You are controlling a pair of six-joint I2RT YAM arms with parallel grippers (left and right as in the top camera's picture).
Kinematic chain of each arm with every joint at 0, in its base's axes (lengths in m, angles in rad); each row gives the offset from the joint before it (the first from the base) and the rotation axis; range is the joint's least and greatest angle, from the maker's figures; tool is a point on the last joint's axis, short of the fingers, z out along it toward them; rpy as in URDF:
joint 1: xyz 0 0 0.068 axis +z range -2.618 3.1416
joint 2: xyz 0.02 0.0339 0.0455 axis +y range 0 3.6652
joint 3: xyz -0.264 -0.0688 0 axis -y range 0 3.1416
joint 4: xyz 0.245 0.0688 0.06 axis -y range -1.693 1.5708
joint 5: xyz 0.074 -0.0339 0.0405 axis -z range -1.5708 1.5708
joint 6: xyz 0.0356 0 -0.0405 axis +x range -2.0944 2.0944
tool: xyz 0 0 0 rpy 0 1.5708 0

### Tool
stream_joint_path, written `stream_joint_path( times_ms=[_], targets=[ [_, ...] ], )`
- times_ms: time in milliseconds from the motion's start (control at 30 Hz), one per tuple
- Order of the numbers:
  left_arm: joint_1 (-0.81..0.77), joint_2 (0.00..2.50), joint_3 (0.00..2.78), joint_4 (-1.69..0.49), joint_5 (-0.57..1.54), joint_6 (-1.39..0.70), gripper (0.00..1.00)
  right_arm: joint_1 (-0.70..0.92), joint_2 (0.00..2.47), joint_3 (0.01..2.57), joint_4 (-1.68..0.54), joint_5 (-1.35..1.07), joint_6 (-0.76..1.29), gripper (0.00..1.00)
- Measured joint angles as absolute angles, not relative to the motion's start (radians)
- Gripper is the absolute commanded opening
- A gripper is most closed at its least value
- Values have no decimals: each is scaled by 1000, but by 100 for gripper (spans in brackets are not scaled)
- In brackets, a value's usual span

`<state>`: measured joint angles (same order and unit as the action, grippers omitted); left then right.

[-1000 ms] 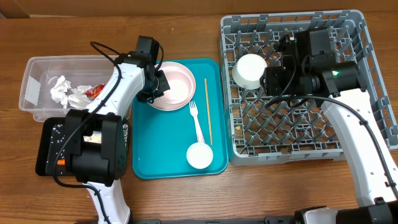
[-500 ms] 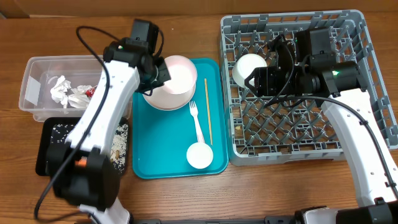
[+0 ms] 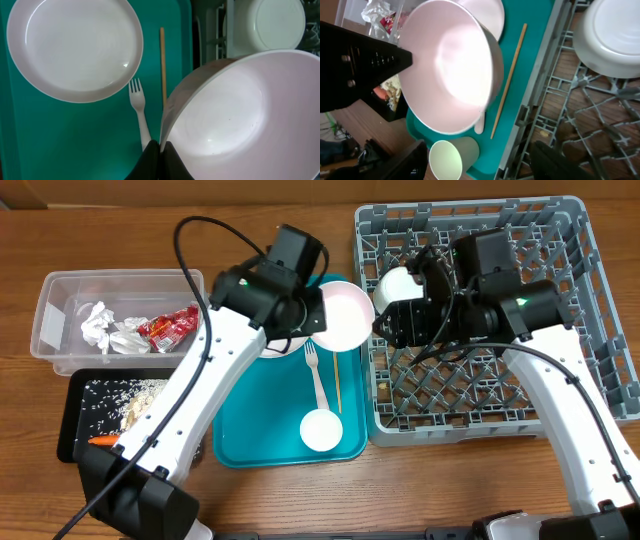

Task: Sort waste into correct bins and load items into the dishwasher
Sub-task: 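Lift the pink bowl with the left gripper toward the right gripper, then grasp the pink bowl with the right gripper and release the left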

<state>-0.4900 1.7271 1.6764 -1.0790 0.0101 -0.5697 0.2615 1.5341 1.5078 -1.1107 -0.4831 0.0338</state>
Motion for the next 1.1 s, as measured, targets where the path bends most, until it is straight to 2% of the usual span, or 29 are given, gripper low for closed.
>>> stream_joint_path(
  times_ms=[600,667,700,733,767,833,967,1100],
  targets=[
    [-524,1727,1676,-1096,53,-570,4,279,1621,1478,-1054,-452,34,66],
    [-524,1727,1676,-1096,68,-570,4,283,1631,1478,-1052,-452,35,54],
    [-524,1727,1676,-1096,73,-570,4,287,1637,1478,-1049,-453,36,41],
    [-524,1727,1676,-1096,77,-570,4,291,1643,1478,-1045,-451,40,34],
    [-524,1727,1676,-1096,80,-570,4,295,1647,1478,-1043,-453,34,30],
    [-524,1727,1676,-1098,80,-570,4,299,1649,1478,-1040,-448,43,27],
    [-524,1727,1676,-1112,80,-570,4,300,1649,1477,-1041,-433,49,11],
    [-526,1727,1676,-1122,98,-570,4,297,1655,1475,-1040,-398,52,9]
  ],
)
